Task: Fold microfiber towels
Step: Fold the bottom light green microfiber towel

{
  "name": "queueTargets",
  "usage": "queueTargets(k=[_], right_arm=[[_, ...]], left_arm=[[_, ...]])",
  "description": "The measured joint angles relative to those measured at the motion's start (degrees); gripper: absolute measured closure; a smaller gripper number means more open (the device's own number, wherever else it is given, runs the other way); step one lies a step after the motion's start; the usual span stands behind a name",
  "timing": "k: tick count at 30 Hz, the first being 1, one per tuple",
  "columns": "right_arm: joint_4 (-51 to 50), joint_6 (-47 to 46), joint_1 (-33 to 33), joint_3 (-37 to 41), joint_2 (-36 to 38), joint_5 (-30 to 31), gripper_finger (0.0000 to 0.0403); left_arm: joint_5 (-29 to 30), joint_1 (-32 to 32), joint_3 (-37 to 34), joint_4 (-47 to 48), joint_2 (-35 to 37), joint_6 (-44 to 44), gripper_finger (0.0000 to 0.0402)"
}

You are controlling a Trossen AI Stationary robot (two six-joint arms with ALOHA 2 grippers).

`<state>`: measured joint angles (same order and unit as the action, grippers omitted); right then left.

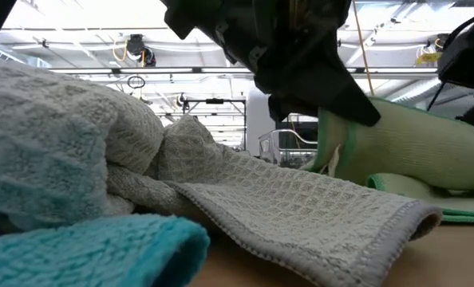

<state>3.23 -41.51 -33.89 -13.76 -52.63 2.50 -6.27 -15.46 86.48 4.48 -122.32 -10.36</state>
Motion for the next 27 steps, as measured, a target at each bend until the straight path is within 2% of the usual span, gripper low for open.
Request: queueTargets(k=[4, 7, 11, 13, 15, 17, 21, 27], right_arm=[[2.31, -1.22, -1.42, 0.00, -2.12, -0.06, 0.0314], [4.66, -0.89, -1.66, 0.00, -2.16, 0.01, 0.0286], [6.05, -0.92, -1.89, 0.00, -1.16, -1.37, 0.0269], [5.94, -0.90, -2.13, 0.00, -0.28, -1.87, 0.0267], [6.65, -0.88, -2.20, 0.00, 0.22, -0.33, 0.0267], [9.23, 0.37, -2.24, 0.00, 0.12, 3.64, 0.0269], [17.22, 3.74, -2.29, -0.07, -4.18, 9.64, 0.0277], [26.62, 7.47, -4.18, -0.09, -17.05, 9.30, 0.0306]], left_arm=[[-2.00, -1.00, 0.00, -0.70, 0.00, -2.16, 0.0322], [-1.83, -1.63, 0.00, -3.56, 0.00, -4.01, 0.0275], [-2.70, -2.52, 0.00, -5.95, 0.00, -1.24, 0.0213], [-1.86, -2.77, 0.00, -4.49, 0.64, 0.48, 0.0195], [0.73, -2.81, -0.02, -2.86, 1.94, 1.15, 0.0186], [6.52, -2.42, 0.07, -1.83, 3.27, 1.31, 0.0185], [15.82, -0.23, 0.07, 0.59, 4.26, 0.47, 0.0189], [15.08, 4.24, -0.35, 2.87, 3.53, -2.17, 0.0181]])
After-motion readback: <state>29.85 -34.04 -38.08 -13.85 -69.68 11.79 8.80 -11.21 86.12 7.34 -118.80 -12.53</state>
